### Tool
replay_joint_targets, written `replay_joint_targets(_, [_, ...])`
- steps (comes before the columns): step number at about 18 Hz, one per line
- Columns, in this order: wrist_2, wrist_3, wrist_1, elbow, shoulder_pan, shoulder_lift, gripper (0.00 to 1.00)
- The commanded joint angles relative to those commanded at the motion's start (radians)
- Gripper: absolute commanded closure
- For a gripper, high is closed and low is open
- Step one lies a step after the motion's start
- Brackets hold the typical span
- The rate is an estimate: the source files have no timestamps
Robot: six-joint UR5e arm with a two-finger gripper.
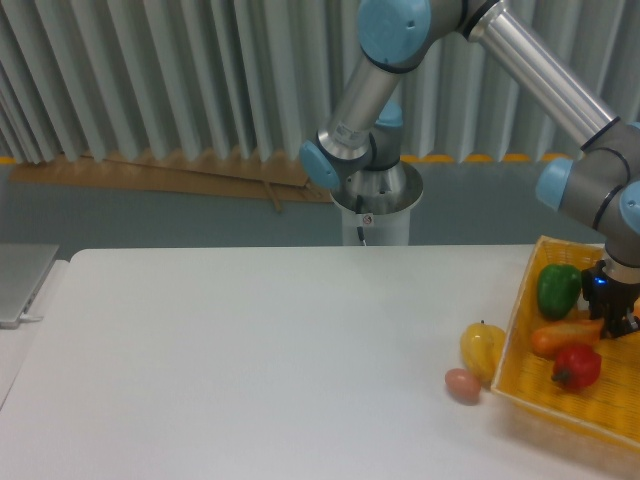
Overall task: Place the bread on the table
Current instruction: 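Lower the gripper onto the bread loaf and close on it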
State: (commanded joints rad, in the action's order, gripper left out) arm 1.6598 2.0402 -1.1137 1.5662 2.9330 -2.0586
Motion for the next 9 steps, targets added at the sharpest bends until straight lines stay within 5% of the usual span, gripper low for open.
replay_joint_targets(6, [-0.035,0.0,-0.008,-0.003,0.003,0.008,0.69])
replay_joint_targets(9, [-0.037,-0.002,-0.073,-0.015,0.002,0.038,0.69])
